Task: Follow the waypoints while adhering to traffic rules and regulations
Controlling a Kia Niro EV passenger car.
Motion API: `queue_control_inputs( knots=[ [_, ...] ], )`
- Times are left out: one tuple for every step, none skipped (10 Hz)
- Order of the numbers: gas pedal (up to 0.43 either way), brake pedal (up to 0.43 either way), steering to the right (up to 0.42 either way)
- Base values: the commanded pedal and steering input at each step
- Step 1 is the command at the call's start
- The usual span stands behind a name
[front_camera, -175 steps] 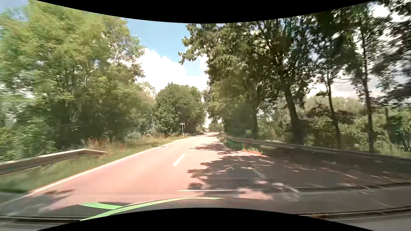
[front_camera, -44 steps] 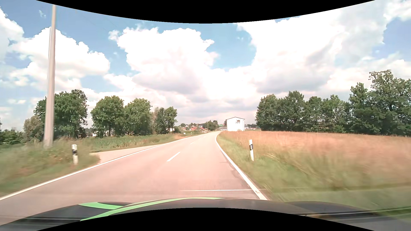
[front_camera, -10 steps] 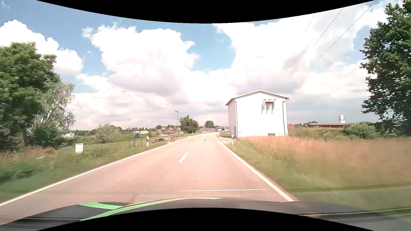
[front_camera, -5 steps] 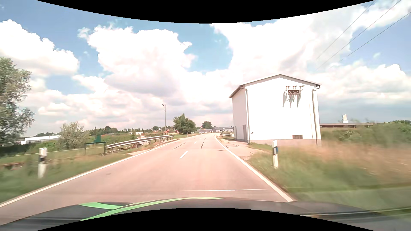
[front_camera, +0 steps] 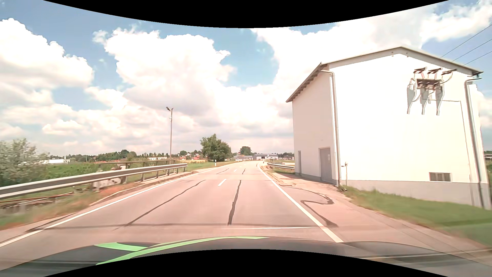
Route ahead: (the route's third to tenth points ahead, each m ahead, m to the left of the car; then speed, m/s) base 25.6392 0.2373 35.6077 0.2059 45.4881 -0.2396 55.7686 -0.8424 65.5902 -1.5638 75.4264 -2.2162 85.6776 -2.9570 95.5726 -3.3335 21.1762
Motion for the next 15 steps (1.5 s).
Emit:
queue_control_inputs(
  knots=[
    [0.087, 0.0, 0.004],
    [0.087, 0.0, 0.004],
    [0.087, 0.0, 0.004],
    [0.087, 0.0, 0.004],
    [0.087, 0.0, 0.004],
    [0.087, 0.0, 0.005],
    [0.087, 0.0, 0.008],
    [0.087, 0.0, 0.008],
    [0.087, 0.0, 0.009],
    [0.087, 0.0, 0.009],
    [0.087, 0.0, 0.009],
    [0.087, 0.0, 0.01],
    [0.087, 0.0, 0.011],
    [0.087, 0.0, 0.01],
    [0.087, 0.0, 0.01]
  ],
)
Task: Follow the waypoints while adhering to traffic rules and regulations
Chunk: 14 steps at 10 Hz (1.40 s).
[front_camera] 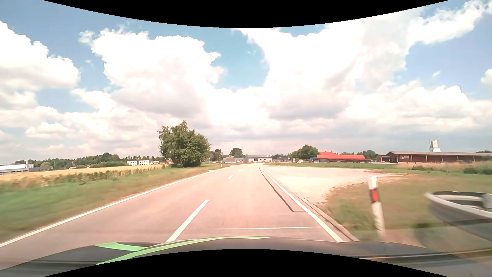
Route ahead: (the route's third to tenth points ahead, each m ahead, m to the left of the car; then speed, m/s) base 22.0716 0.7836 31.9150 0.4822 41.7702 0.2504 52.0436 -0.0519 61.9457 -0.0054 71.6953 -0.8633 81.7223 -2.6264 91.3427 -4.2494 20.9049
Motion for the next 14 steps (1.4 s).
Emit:
queue_control_inputs(
  knots=[
    [0.087, 0.0, 0.01],
    [0.098, 0.0, 0.01],
    [0.098, 0.0, 0.01],
    [0.098, 0.0, 0.011],
    [0.098, 0.0, 0.01],
    [0.098, 0.0, 0.01],
    [0.098, 0.0, 0.009],
    [0.11, 0.0, 0.008],
    [0.11, 0.0, 0.007],
    [0.11, 0.0, 0.007],
    [0.11, 0.0, 0.007],
    [0.11, 0.0, 0.007],
    [0.11, 0.0, 0.007],
    [0.11, 0.0, 0.007]
  ],
)
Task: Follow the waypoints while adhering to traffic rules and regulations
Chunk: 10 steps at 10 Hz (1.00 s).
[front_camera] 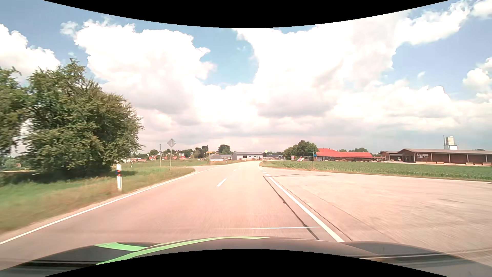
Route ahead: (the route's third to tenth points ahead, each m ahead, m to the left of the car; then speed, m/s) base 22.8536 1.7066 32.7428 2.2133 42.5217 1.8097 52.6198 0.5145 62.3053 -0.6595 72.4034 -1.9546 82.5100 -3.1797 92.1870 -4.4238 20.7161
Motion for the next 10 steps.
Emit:
queue_control_inputs(
  knots=[
    [0.11, 0.0, 0.007],
    [0.11, 0.0, 0.007],
    [0.11, 0.0, 0.007],
    [0.11, 0.0, 0.007],
    [0.11, 0.0, 0.007],
    [0.11, 0.0, 0.007],
    [0.11, 0.0, 0.007],
    [0.11, 0.0, 0.007],
    [0.11, 0.0, 0.007],
    [0.11, 0.0, 0.007]
  ],
)
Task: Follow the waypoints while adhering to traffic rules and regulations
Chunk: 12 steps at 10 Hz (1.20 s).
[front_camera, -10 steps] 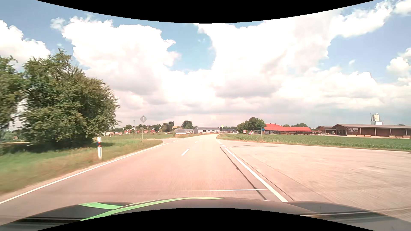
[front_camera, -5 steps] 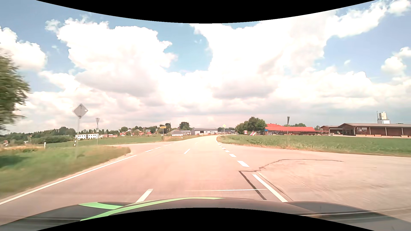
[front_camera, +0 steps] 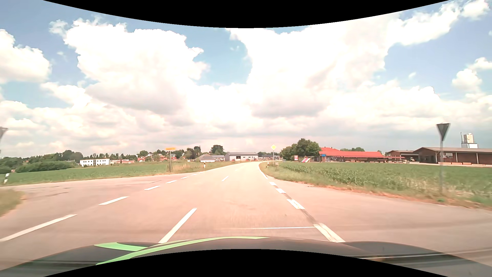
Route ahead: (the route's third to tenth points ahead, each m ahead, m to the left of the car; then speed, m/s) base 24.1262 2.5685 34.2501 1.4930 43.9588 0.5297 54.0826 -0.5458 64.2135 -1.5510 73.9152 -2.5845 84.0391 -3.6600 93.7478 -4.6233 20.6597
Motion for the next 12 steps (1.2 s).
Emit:
queue_control_inputs(
  knots=[
    [0.11, 0.0, 0.007],
    [0.11, 0.0, 0.007],
    [0.11, 0.0, 0.007],
    [0.11, 0.0, 0.007],
    [0.11, 0.0, 0.007],
    [0.11, 0.0, 0.007],
    [0.11, 0.0, 0.007],
    [0.11, 0.0, 0.007],
    [0.11, 0.0, 0.007],
    [0.11, 0.0, 0.007],
    [0.11, 0.0, 0.007],
    [0.11, 0.0, 0.007]
  ],
)
